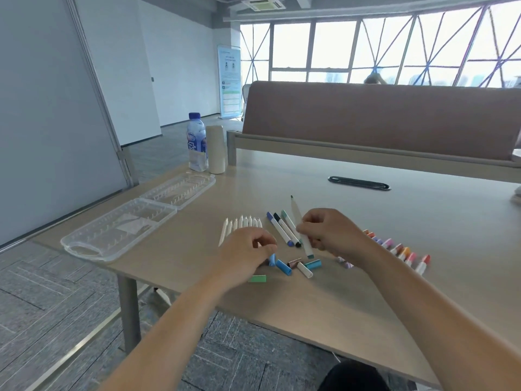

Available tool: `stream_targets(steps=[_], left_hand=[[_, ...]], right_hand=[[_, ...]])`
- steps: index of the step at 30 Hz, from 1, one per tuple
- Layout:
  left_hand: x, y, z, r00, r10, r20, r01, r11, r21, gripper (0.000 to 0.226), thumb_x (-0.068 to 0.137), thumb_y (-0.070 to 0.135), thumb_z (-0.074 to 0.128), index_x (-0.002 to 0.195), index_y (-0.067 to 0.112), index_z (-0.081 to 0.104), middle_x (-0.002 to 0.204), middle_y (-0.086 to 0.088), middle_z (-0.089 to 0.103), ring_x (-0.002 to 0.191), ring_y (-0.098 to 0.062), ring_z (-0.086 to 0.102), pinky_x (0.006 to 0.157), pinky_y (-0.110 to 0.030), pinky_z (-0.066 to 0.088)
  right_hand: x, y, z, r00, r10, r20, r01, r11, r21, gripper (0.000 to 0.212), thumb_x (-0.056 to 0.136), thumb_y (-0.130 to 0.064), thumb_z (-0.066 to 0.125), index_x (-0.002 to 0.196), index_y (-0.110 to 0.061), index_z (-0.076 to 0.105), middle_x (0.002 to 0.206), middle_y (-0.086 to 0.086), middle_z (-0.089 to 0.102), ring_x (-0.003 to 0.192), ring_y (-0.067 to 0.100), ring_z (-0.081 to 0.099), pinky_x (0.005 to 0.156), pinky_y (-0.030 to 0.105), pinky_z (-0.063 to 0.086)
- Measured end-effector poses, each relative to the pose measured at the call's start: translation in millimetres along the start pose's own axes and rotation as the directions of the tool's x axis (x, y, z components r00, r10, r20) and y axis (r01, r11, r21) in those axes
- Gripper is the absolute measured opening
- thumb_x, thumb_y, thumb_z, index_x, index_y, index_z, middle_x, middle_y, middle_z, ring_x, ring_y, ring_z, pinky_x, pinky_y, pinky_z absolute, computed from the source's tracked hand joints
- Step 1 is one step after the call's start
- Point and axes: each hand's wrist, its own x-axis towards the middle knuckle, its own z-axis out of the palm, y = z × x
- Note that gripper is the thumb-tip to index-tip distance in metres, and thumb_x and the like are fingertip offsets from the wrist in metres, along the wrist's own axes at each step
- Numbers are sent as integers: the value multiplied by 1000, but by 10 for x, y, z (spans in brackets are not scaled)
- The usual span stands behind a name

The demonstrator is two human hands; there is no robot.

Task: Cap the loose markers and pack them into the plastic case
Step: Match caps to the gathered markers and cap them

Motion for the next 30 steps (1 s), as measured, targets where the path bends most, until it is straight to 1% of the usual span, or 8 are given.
stream_targets(steps=[4,9,13,19,22,24,26,30], left_hand=[[-24,62,-12,999,10,-36,-8,998,56,15,94,20,62,88,31,69,88,11,66,78,-4,60,58,-6,39],[-83,-36,-192,997,-44,-62,49,996,80,16,95,14,60,93,26,70,90,14,66,84,0,57,63,-6,36],[-160,-135,-346,992,-98,-83,105,991,85,17,97,18,58,98,31,69,92,15,68,88,-3,61,71,-16,39],[-157,-281,-468,978,-156,-140,167,983,70,16,98,16,57,102,27,67,80,11,74,72,-7,64,75,-25,50],[-123,-319,-475,975,-172,-137,186,978,90,18,98,15,57,110,23,67,85,10,74,79,-6,65,83,-29,53],[-91,-356,-482,969,-181,-166,203,971,125,21,97,14,57,114,22,67,95,8,73,86,-10,65,91,-34,53],[-67,-392,-502,958,-200,-207,232,962,142,23,96,12,56,114,21,68,104,4,71,90,-14,66,94,-37,53],[-76,-427,-514,956,-209,-204,245,955,168,18,95,14,58,108,23,68,95,4,69,85,-14,64,92,-37,54]], right_hand=[[-119,109,-90,999,-8,38,5,997,73,9,93,-15,64,86,-9,65,60,-2,58,41,1,51,48,16,42],[-118,133,-55,997,-38,60,31,993,113,8,93,-14,64,94,-6,64,69,4,65,56,13,61,57,26,49],[-66,106,61,997,-50,54,44,992,116,7,94,-15,63,94,-7,64,73,4,68,55,8,64,59,24,54],[20,45,230,998,-49,36,46,995,88,16,93,-17,64,98,-2,64,72,5,69,52,9,66,54,23,53],[66,4,283,997,-73,33,71,995,69,15,93,-17,64,97,-2,63,79,8,70,55,10,68,59,27,55],[97,-11,310,996,-83,44,80,995,55,16,93,-17,64,100,-2,63,87,12,72,59,13,69,64,32,57],[127,-19,335,995,-89,49,86,995,44,17,93,-16,64,102,-2,63,91,15,72,58,13,69,63,32,57],[176,-33,376,995,-95,35,95,995,3,14,93,-16,64,100,-4,63,84,10,71,53,8,67,55,24,54]])
